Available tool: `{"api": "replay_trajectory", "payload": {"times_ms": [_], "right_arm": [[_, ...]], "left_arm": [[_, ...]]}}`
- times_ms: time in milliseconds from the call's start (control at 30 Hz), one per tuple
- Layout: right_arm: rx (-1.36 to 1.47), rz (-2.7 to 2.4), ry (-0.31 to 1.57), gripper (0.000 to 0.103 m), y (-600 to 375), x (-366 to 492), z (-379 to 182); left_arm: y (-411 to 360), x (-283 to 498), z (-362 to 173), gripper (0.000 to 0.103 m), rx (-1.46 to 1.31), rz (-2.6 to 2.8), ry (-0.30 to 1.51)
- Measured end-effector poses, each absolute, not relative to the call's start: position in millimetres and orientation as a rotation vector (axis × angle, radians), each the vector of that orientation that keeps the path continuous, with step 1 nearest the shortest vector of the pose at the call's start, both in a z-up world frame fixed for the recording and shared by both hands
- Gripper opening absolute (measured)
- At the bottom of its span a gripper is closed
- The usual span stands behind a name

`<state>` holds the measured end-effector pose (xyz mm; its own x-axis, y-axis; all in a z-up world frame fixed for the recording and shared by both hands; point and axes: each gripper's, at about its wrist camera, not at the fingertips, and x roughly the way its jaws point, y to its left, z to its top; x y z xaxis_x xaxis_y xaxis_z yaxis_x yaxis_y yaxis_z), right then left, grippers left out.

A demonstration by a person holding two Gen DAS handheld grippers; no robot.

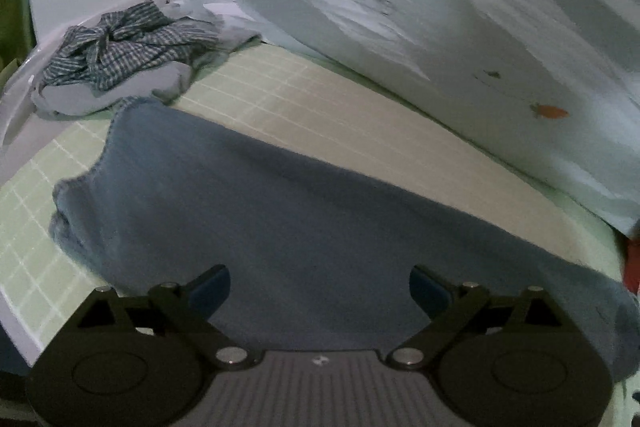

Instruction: Fold clothes

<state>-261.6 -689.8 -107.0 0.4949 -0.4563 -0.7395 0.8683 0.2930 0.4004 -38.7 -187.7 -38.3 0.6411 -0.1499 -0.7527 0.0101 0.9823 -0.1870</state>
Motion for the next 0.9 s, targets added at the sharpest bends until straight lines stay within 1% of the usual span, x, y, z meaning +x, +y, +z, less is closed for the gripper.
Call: {"api": "replay_trajectory", "payload": {"times_ms": [33, 67, 100, 167, 233, 267, 300, 333, 400, 467, 567, 633, 667, 733, 833, 900], "right_arm": [[0.909, -0.936, 0.555, 0.090, -699.2, -261.0, -111.1], [0.934, -0.927, 0.558, 0.085, -708.6, -260.5, -115.2], [0.960, -0.919, 0.561, 0.078, -718.0, -259.9, -119.3], [0.996, -0.881, 0.568, 0.060, -726.9, -257.1, -125.6], [0.961, -0.862, 0.571, 0.040, -724.2, -255.3, -124.3], [0.936, -0.854, 0.572, 0.033, -721.8, -254.5, -122.9], [0.899, -0.844, 0.570, 0.024, -717.7, -255.4, -118.8], [0.868, -0.838, 0.558, 0.020, -712.8, -259.9, -112.0], [0.826, -0.837, 0.525, 0.019, -702.9, -273.7, -97.7], [0.773, -0.864, 0.531, 0.019, -692.9, -287.5, -93.2], [0.694, -0.901, 0.659, 0.024, -692.3, -288.8, -112.7], [0.654, -0.918, 0.680, 0.040, -687.8, -287.6, -110.6], [0.605, -0.929, 0.686, 0.047, -680.4, -283.9, -105.5], [0.502, -0.944, 0.685, 0.081, -662.7, -275.6, -95.4], [0.347, -0.964, 0.681, 0.094, -636.2, -263.3, -80.3], [0.321, -0.954, 0.681, 0.098, -616.6, -251.2, -73.6]], "left_arm": [[-193.2, -46.6, -37.9, 0.096, -0.163, -0.093, 0.874], [-198.4, -54.1, -38.3, 0.096, -0.152, -0.093, 0.880], [-203.1, -60.2, -38.9, 0.096, -0.144, -0.095, 0.889], [-210.7, -68.7, -40.7, 0.096, -0.136, -0.095, 0.908], [-215.5, -71.3, -43.0, 0.096, -0.142, -0.088, 0.927], [-216.7, -70.6, -42.9, 0.096, -0.143, -0.085, 0.928], [-217.8, -69.8, -42.7, 0.096, -0.141, -0.082, 0.927], [-218.8, -68.9, -42.4, 0.096, -0.140, -0.078, 0.926], [-218.3, -66.6, -39.7, 0.096, -0.129, -0.061, 0.912], [-211.9, -65.9, -38.9, 0.096, -0.136, -0.043, 0.902], [-195.6, -62.9, -40.2, 0.096, -0.157, -0.007, 0.903], [-180.4, -60.6, -41.4, 0.096, -0.174, 0.023, 0.907], [-170.5, -59.4, -41.8, 0.096, -0.184, 0.039, 0.907], [-149.0, -55.7, -44.5, 0.096, -0.205, 0.073, 0.913], [-112.0, -48.1, -51.1, 0.096, -0.247, 0.140, 0.932], [-83.7, -42.1, -56.1, 0.096, -0.289, 0.183, 0.945]]}}
